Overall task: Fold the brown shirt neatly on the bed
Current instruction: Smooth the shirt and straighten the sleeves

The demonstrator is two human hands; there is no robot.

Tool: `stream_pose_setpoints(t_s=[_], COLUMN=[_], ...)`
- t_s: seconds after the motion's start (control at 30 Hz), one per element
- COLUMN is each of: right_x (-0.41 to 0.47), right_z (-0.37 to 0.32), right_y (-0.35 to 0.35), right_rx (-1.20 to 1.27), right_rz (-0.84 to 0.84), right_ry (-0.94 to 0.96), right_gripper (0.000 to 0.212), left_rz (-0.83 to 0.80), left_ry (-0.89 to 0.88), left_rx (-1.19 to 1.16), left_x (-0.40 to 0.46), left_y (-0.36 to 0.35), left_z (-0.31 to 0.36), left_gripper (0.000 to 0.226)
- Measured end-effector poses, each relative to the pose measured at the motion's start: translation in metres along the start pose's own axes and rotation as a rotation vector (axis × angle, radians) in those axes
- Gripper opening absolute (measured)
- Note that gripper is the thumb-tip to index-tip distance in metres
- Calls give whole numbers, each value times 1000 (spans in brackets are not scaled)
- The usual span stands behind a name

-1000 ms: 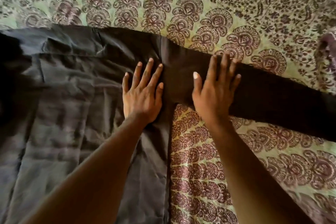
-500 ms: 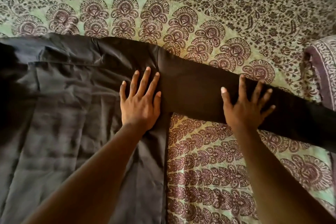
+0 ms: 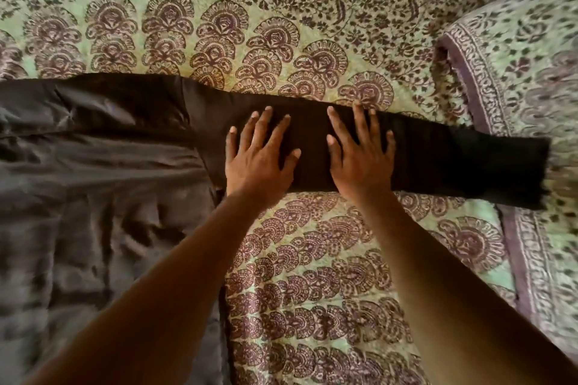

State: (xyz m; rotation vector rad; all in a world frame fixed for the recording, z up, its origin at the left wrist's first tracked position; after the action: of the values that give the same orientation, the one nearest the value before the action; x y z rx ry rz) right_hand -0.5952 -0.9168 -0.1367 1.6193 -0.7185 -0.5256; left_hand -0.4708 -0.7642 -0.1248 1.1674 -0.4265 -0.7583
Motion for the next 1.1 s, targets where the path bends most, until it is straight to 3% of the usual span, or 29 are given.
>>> stream_pose_setpoints(t_s=[0.13, 0.3, 0.43, 0.6, 0.73, 0.8, 0.9, 1.1], right_x=[-6, -11, -9, -17, -21, -20, -19, -18], right_z=[55, 132, 136, 98, 130, 147, 157, 155], right_y=[13, 32, 42, 31, 33, 38, 45, 65], right_rx=[-82, -107, -119, -58, -87, -97, -106, -361], right_rz=[-24, -70, -49, -130, -125, -126, -151, -155], right_ry=[54, -74, -96, 140, 98, 115, 155, 273], right_gripper=[59, 66, 71, 70, 67, 70, 72, 73], left_rz=[110, 129, 127, 1, -14, -10, 52, 84], left_ry=[9, 2, -2, -420, -135, -52, -52, -62], left_rx=[157, 173, 225, 342, 49, 22, 156, 155], left_x=[-9, -7, -6, 0, 0, -6, -14, -15], left_y=[-6, -9, -6, -9, -16, -30, -40, -40], left_z=[8, 10, 15, 45, 60, 70, 75, 77], left_gripper=[73, 74, 67, 63, 60, 67, 74, 75])
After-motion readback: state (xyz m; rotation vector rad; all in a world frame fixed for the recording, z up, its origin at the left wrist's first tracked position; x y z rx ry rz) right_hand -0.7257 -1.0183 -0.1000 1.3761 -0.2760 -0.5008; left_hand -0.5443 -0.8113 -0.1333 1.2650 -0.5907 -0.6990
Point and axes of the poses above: each hand's wrist, its own x-axis towards the middle knuckle, its own y-axis out of the back of the hand, z = x × y, the point moved 6 cm from there along x, towards the middle knuckle, and after that the axes turned 2 degrees about z, right-handed, at the moved point
